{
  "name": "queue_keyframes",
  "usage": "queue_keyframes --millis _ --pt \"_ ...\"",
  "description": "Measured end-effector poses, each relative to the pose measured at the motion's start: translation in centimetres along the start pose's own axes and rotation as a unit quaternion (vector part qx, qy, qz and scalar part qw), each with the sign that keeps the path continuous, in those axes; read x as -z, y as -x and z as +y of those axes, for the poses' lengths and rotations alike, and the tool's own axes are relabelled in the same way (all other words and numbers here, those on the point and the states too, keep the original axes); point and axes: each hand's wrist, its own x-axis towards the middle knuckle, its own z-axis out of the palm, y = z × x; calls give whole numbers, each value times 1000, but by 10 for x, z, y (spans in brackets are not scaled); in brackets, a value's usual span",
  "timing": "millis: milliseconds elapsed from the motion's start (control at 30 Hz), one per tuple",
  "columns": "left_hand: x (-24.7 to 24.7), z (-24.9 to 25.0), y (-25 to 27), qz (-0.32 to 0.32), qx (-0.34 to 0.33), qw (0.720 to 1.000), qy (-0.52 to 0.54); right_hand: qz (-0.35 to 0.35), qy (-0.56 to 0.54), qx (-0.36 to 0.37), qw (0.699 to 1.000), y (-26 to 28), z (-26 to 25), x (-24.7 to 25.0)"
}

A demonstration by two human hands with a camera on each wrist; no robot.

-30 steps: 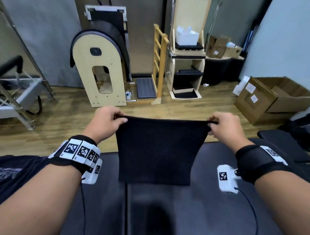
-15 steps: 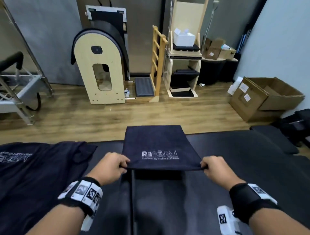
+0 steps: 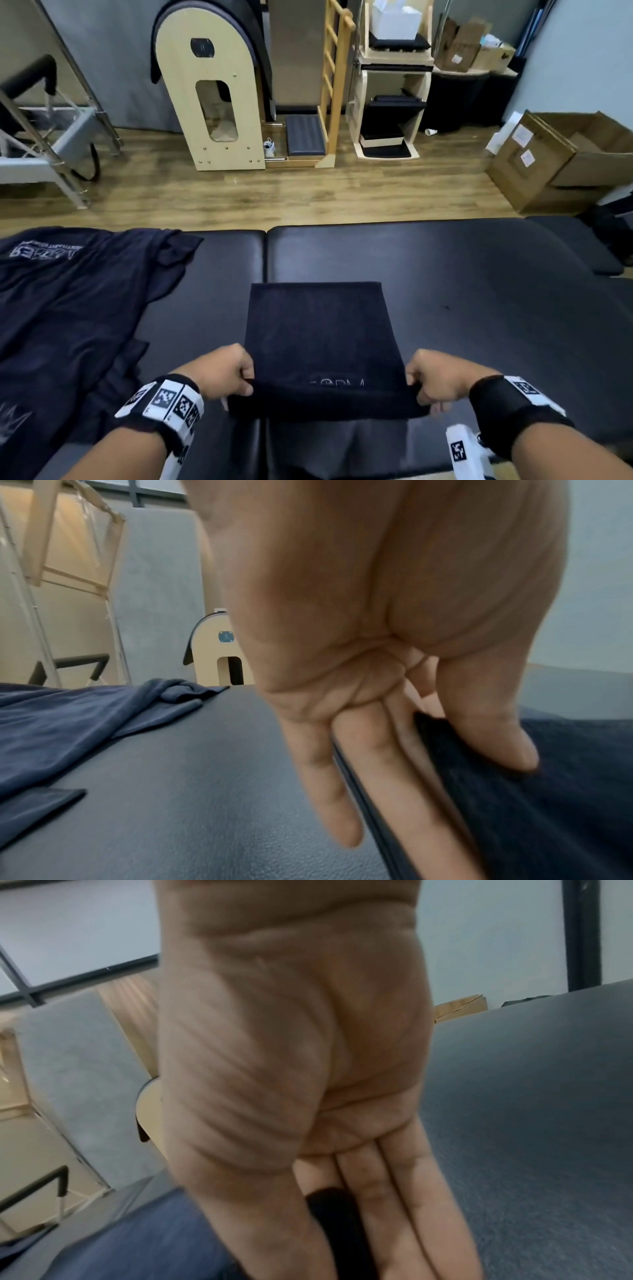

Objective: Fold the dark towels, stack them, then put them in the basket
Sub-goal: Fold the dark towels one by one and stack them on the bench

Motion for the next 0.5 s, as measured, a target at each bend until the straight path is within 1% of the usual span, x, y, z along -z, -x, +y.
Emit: queue_keyframes --millis 33,100,167,233,300,367,433,500 --pt "3 1 2 21 -4 1000 9 16 -7 4 1000 2 0 2" --pt "10 3 2 86 -4 996 28 99 9 16 995 3 -1 11" --pt "23 7 1 155 8 986 60 201 5 26 979 1 -6 24" --pt "38 10 -5 205 17 974 94 271 -29 28 962 -5 -14 37" --pt "54 10 -15 234 18 966 107 310 -64 12 948 -14 -22 51" --pt "69 10 -29 253 19 962 105 338 -73 1 938 -27 -29 66" --pt "80 10 -46 256 19 960 109 349 -72 -4 934 -40 -32 78" --pt "89 6 -67 253 21 961 109 346 -80 -11 935 -60 -32 89"
